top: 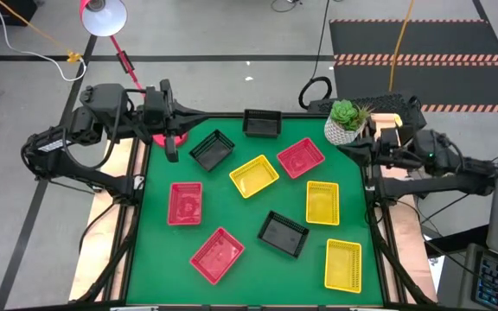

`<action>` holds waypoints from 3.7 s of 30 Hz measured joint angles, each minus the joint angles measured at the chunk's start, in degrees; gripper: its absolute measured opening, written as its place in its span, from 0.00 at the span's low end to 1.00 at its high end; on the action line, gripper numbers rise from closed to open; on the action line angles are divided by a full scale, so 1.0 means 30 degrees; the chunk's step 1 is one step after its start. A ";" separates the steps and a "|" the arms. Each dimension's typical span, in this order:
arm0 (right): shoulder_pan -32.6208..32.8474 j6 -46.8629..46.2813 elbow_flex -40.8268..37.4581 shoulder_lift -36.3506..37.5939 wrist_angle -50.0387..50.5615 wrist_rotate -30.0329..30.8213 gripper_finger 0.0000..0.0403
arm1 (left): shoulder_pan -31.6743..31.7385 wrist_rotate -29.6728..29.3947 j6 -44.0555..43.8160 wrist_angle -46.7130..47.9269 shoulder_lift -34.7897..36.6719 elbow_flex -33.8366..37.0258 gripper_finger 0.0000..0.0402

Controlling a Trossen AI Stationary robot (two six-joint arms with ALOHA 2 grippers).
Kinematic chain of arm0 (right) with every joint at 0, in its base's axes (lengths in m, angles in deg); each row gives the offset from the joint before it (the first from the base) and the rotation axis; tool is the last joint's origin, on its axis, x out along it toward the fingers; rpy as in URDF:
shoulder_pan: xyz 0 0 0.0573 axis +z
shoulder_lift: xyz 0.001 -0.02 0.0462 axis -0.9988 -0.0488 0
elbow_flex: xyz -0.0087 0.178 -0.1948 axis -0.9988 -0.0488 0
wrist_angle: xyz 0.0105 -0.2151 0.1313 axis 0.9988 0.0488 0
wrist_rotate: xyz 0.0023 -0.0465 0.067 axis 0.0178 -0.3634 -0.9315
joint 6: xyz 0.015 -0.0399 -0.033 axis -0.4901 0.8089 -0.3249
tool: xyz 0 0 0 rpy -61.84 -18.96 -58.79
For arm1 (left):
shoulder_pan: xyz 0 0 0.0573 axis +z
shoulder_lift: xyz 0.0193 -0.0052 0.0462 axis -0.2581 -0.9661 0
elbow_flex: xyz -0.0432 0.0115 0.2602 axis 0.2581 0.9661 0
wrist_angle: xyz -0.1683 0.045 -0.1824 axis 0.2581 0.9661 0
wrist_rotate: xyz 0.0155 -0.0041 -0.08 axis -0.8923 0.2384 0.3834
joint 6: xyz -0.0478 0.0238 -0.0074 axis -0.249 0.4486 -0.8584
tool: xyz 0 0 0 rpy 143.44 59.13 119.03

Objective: Stack baskets by color
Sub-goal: Stack the middle black bin on the top black bin

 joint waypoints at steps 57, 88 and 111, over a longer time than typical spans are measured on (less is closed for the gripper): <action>-0.0153 -0.0347 1.3035 -1.0608 0.7690 -0.0888 0.00 | 0.0042 -0.4175 -0.7601 0.5231 -0.3151 0.0007 0.08; -0.1406 -0.5935 1.3035 -1.2358 0.8073 -0.0377 0.00 | 0.7456 0.1156 -1.2194 1.7339 -1.0899 0.0736 0.41; -0.1406 -0.3691 1.3035 -1.2388 0.8473 0.0673 0.00 | 0.5881 0.1501 -1.2648 1.3787 -1.1834 0.0708 0.42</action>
